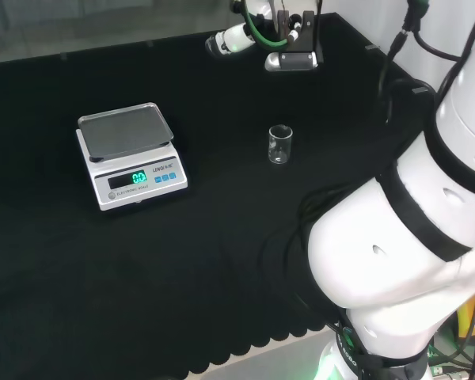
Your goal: Pick up the beaker.
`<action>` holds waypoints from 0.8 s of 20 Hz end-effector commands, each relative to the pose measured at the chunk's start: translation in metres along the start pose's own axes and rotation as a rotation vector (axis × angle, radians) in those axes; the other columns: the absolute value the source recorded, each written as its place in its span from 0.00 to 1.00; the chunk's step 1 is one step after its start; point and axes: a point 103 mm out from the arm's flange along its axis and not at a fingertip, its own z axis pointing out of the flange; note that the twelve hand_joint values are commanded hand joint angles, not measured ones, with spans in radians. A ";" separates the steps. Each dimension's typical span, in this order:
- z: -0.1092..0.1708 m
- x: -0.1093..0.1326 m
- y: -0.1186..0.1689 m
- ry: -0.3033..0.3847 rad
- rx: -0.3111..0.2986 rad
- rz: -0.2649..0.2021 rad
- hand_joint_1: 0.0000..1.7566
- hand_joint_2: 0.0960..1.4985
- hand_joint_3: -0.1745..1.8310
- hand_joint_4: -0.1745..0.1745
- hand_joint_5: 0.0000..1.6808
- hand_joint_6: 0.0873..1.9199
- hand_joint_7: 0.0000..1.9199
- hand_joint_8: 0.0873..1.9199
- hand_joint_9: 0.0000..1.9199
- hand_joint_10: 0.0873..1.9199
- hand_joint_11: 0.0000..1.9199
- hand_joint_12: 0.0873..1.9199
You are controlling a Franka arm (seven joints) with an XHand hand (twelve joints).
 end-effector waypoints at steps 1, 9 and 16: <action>0.023 -0.022 0.036 0.035 0.031 0.068 0.18 0.61 0.08 0.43 0.03 0.00 0.00 0.17 0.00 0.14 0.00 0.69; 0.059 -0.048 0.060 0.073 0.082 0.126 0.19 0.61 0.08 0.42 0.04 0.00 0.00 0.19 0.00 0.18 0.00 0.69; 0.091 -0.069 0.074 0.110 0.137 0.174 0.19 0.61 0.08 0.41 0.04 0.00 0.00 0.21 0.00 0.20 0.00 0.70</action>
